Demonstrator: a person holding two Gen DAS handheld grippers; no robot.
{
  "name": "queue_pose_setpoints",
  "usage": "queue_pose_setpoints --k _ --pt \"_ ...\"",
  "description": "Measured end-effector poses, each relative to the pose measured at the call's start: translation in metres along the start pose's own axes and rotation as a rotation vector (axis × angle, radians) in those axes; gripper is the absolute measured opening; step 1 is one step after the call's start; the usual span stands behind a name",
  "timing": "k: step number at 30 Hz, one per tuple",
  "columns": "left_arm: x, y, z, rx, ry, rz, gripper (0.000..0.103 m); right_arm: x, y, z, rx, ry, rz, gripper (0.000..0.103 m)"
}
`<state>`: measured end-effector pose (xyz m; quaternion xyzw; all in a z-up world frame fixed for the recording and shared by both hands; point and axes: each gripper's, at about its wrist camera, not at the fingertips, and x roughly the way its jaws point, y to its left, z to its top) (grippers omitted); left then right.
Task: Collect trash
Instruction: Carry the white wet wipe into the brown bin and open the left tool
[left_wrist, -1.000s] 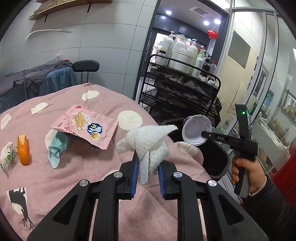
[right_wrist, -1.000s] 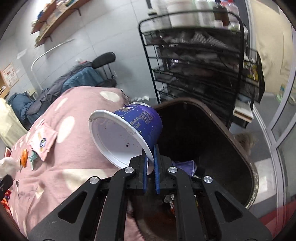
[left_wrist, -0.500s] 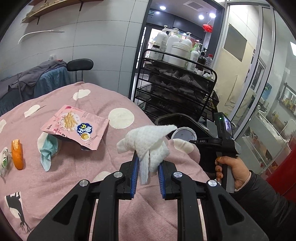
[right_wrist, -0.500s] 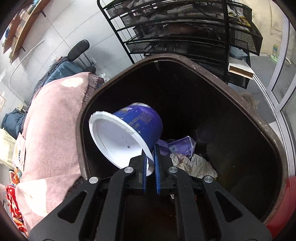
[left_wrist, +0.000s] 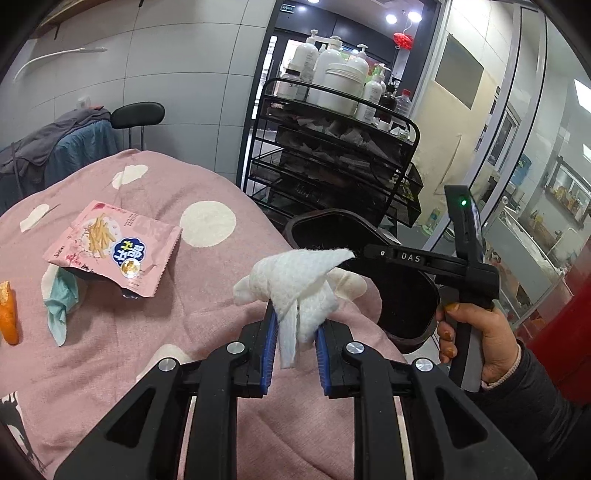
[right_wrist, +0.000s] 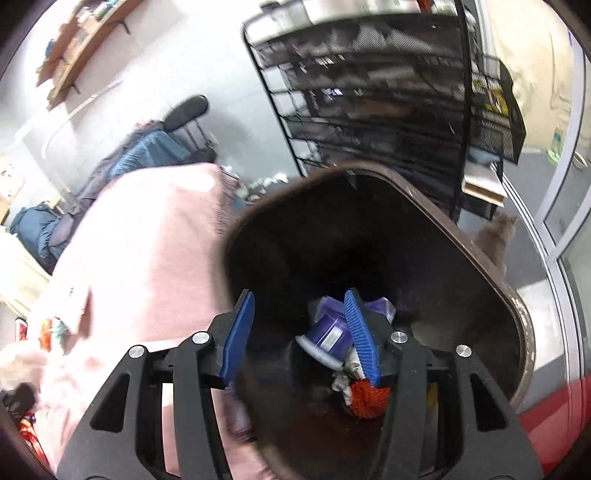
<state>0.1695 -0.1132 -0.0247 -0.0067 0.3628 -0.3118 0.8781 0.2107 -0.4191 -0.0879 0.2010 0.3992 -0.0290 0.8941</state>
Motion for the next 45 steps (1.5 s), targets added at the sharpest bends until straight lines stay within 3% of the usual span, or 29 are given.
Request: queue_pose_setpoints --k 6,9,14,18,20,27,39,45 --pt "0.015 -0.003 0.014 0.012 0.018 -0.012 0.019 -0.038 0.033 -0.015 -0.061 -0.01 0.146 0.052" --pt "0.018 0.006 0.027 -0.003 0.014 -0.01 0.019 -0.056 0.048 -0.026 -0.109 -0.02 0.217 0.066" --pt "0.031 0.013 0.044 0.007 0.033 -0.008 0.019 -0.084 0.071 -0.047 -0.143 -0.044 0.307 0.066" --pt "0.051 0.006 0.056 0.006 0.074 -0.073 0.019 -0.099 0.088 -0.056 -0.185 -0.042 0.372 0.07" --pt "0.061 -0.002 0.06 0.04 0.09 -0.091 0.019 -0.105 0.094 -0.064 -0.199 -0.043 0.383 0.075" --pt "0.109 -0.022 0.071 0.09 0.19 -0.189 0.019 -0.114 0.095 -0.082 -0.178 -0.011 0.424 0.076" --pt "0.183 -0.076 0.083 0.226 0.371 -0.22 0.019 -0.119 0.089 -0.085 -0.19 -0.013 0.424 0.079" --pt "0.209 -0.091 0.076 0.297 0.458 -0.185 0.022 -0.115 0.084 -0.083 -0.192 0.003 0.426 0.08"
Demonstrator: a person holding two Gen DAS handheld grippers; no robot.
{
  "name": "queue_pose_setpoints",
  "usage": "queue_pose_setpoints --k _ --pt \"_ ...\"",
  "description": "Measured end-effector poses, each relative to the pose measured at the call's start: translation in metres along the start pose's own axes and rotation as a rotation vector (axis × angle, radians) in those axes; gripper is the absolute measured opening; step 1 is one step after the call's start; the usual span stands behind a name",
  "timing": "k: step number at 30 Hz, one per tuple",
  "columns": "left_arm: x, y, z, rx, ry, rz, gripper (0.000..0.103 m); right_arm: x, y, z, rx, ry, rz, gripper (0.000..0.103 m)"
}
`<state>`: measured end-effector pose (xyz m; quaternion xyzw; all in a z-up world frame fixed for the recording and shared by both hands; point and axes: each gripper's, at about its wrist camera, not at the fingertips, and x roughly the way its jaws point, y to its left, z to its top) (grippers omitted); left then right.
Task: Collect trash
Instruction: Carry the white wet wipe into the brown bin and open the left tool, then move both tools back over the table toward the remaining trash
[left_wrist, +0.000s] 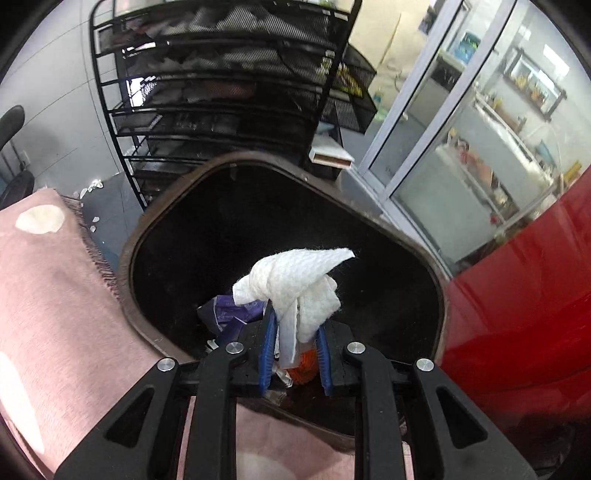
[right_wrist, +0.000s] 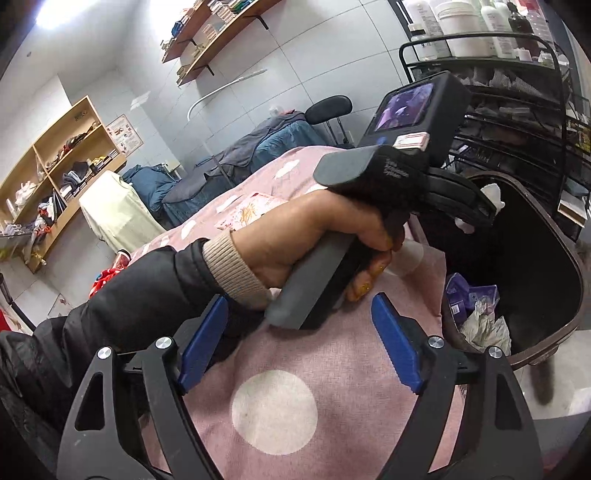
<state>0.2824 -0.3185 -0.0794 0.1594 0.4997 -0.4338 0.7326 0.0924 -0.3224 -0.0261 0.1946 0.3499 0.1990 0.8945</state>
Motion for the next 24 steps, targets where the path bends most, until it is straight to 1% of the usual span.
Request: queue_pose_setpoints --k 2,3,4,5,7,9,11,13,15,17,19,21,24 --pt "0.004 0.0 0.001 -0.005 0.015 0.015 0.032 0.001 -0.003 0.0 0.008 0.004 0.0 0.08" --pt "0.004 0.0 0.001 -0.006 0.015 0.017 0.033 0.001 -0.005 0.0 0.012 0.005 0.001 0.08" --pt "0.005 0.0 0.001 -0.004 0.016 0.021 0.038 0.001 -0.006 0.001 0.016 0.004 0.002 0.08" --pt "0.004 0.0 0.001 -0.004 0.016 0.028 0.048 0.001 -0.007 0.001 0.017 0.002 0.003 0.08" --pt "0.005 -0.002 0.003 -0.001 0.011 0.044 0.056 0.0 -0.006 0.001 0.017 -0.001 0.005 0.08" --pt "0.001 -0.003 0.003 0.003 0.002 0.048 0.057 -0.001 -0.004 0.002 0.011 -0.003 0.006 0.08" --pt "-0.005 -0.003 0.002 -0.002 -0.015 0.059 0.062 -0.002 -0.004 0.002 0.008 -0.005 0.008 0.08" --pt "-0.016 -0.003 0.0 0.003 -0.043 0.071 0.066 -0.002 -0.003 0.001 0.002 -0.006 0.013 0.08" --pt "-0.03 -0.003 -0.006 0.008 -0.081 0.096 0.072 -0.002 -0.001 0.001 -0.002 -0.007 0.014 0.081" --pt "-0.047 0.0 -0.014 0.005 -0.124 0.132 0.077 -0.002 0.001 0.0 -0.006 -0.006 0.019 0.082" --pt "-0.061 0.004 -0.023 -0.004 -0.152 0.168 0.079 0.0 0.004 0.0 -0.017 -0.001 0.024 0.083" --pt "-0.076 0.008 -0.035 -0.007 -0.178 0.235 0.081 0.001 0.008 0.001 -0.026 0.002 0.028 0.083" --pt "-0.094 0.015 -0.053 -0.022 -0.211 0.293 0.083 0.004 0.016 0.001 -0.046 0.007 0.04 0.084"
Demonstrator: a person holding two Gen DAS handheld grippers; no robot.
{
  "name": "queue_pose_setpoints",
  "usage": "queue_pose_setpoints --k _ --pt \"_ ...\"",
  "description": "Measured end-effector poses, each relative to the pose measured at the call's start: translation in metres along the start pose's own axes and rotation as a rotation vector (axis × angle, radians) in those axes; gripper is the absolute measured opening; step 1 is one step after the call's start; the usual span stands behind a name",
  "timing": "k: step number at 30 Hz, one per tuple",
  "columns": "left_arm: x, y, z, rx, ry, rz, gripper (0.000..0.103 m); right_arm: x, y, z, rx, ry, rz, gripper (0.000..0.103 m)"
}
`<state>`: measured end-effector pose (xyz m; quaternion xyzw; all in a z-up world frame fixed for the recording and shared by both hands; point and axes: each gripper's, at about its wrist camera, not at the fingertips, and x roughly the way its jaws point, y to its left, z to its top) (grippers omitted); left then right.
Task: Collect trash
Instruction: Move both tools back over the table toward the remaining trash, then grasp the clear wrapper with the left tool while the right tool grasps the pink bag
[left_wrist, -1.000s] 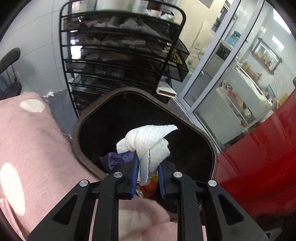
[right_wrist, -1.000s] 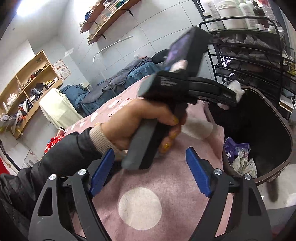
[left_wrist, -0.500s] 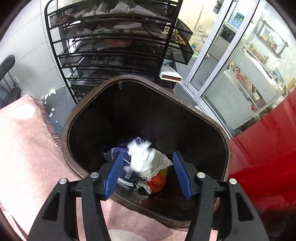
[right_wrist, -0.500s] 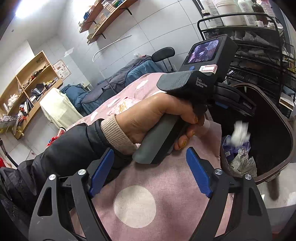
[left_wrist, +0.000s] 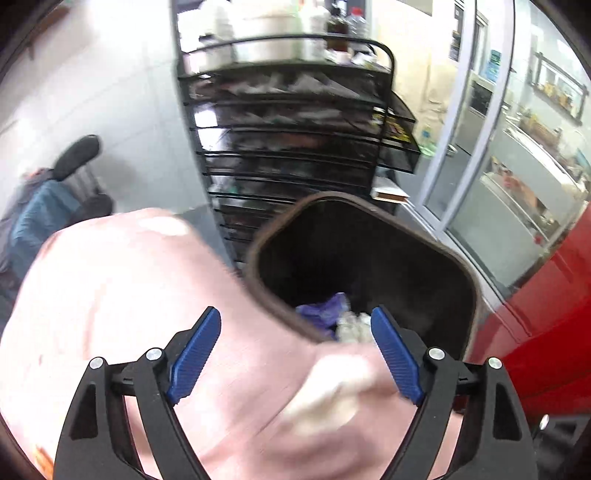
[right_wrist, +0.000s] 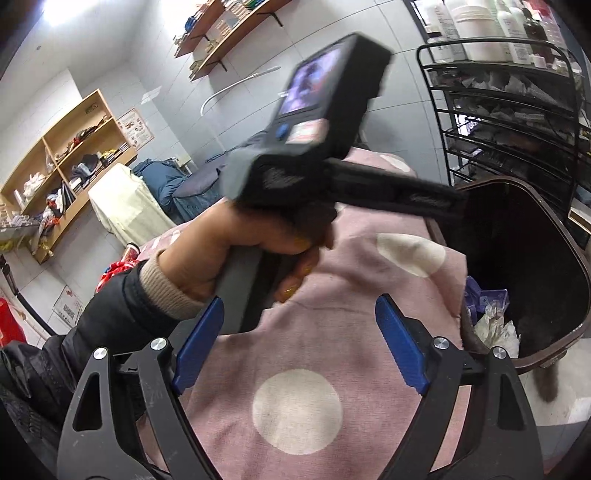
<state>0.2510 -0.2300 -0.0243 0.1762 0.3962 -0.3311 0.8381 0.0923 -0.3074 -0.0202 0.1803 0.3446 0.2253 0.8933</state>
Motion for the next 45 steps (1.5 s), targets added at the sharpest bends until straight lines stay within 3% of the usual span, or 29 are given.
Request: queue_pose_setpoints --k 13,20,26,35,45 --pt "-0.087 0.079 -0.104 -0.287 -0.085 0.168 0.089 0.028 0.035 0.005 -0.091 0.053 0.022 0.085" --pt "-0.132 0.125 -0.165 -0.461 -0.127 0.316 0.089 0.058 0.056 0.01 -0.171 0.105 -0.009 0.087" --pt "-0.154 0.163 -0.21 -0.56 -0.097 0.403 0.089 0.089 0.077 0.022 -0.269 0.143 -0.064 0.087" --pt "-0.16 0.219 -0.252 -0.564 -0.001 0.51 0.089 0.153 0.106 0.038 -0.427 0.218 -0.185 0.087" --pt "-0.132 0.248 -0.249 -0.489 0.103 0.592 0.086 0.227 0.122 0.05 -0.569 0.349 -0.374 0.087"
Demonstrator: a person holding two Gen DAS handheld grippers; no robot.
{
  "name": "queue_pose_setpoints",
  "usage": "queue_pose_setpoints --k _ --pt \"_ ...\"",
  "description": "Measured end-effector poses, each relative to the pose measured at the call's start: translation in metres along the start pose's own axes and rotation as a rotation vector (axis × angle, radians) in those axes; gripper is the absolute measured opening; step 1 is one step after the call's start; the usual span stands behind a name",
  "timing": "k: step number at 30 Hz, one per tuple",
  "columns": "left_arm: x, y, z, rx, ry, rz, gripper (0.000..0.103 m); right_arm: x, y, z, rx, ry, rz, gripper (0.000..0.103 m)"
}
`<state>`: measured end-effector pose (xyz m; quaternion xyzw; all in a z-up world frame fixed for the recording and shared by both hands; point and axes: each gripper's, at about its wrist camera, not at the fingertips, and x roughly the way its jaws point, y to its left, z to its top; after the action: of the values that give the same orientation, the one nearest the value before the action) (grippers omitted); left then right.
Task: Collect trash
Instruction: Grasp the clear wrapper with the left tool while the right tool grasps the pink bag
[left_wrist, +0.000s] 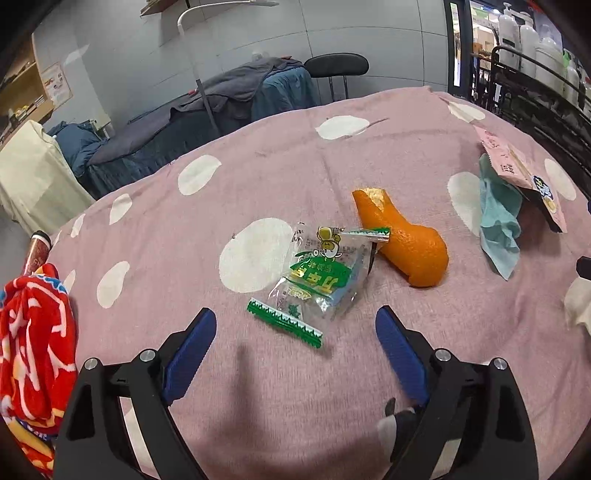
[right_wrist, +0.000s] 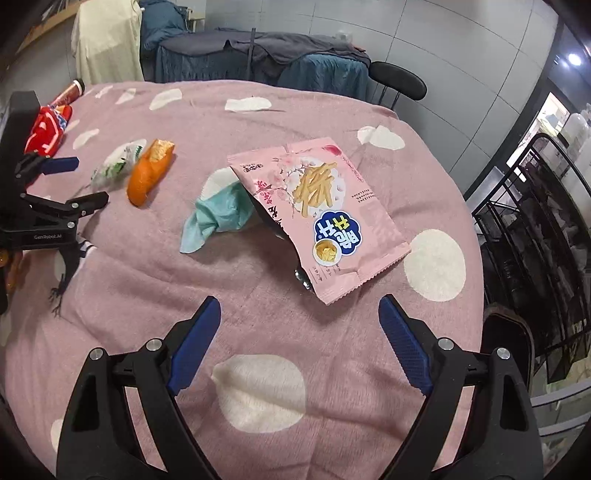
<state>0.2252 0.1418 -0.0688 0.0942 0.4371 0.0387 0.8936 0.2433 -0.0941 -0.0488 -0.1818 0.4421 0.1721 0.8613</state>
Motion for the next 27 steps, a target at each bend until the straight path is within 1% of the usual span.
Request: queue_pose_setpoints --k 4,7,9,11,12,13,14,15,17,18,20,21,22,23,27 --pt "0.009 -0.006 0.008 0.023 0.002 0.022 0.083 0.021 0.007 0.015 -0.074 0.035 -0.068 0.087" --pt "0.014 -0.005 0.013 0.011 0.002 0.031 0.082 0.035 0.01 0.022 -0.109 0.058 -0.106 0.087" --pt "0.017 -0.003 0.015 0.002 0.0 0.028 0.078 0.044 0.014 0.027 -0.152 0.063 -0.15 0.087" --pt "0.018 -0.001 0.016 -0.013 0.0 0.013 0.068 0.052 0.019 0.03 -0.195 0.054 -0.197 0.086" --pt "0.019 -0.001 0.017 -0.02 0.001 0.005 0.065 0.055 0.022 0.032 -0.217 0.046 -0.223 0.085" --pt "0.019 -0.001 0.017 -0.026 0.001 -0.003 0.059 0.058 0.024 0.034 -0.235 0.037 -0.241 0.08" --pt "0.018 0.001 0.017 -0.034 -0.001 -0.011 0.052 0.06 0.025 0.035 -0.246 0.033 -0.254 0.072" --pt "0.019 0.001 0.016 -0.04 0.0 -0.017 0.047 0.062 0.025 0.036 -0.255 0.03 -0.267 0.068" --pt "0.019 0.004 0.014 -0.06 -0.002 -0.028 0.038 0.064 0.024 0.038 -0.257 0.021 -0.272 0.053" --pt "0.019 0.006 0.013 -0.071 -0.001 -0.027 0.035 0.063 0.022 0.038 -0.254 0.014 -0.266 0.049" --pt "0.02 0.012 0.01 -0.1 0.003 -0.034 0.026 0.058 0.02 0.037 -0.246 -0.003 -0.25 0.031" --pt "0.019 0.015 0.008 -0.119 0.004 -0.043 0.025 0.054 0.019 0.037 -0.242 -0.013 -0.23 0.026" --pt "0.019 0.018 0.008 -0.131 0.004 -0.047 0.021 0.05 0.018 0.037 -0.238 -0.021 -0.207 0.019" --pt "0.019 0.019 0.007 -0.142 0.004 -0.048 0.018 0.046 0.018 0.036 -0.232 -0.027 -0.195 0.016" --pt "0.012 0.027 0.004 -0.183 -0.012 -0.055 0.015 0.024 0.012 0.033 -0.188 -0.086 -0.163 0.01"
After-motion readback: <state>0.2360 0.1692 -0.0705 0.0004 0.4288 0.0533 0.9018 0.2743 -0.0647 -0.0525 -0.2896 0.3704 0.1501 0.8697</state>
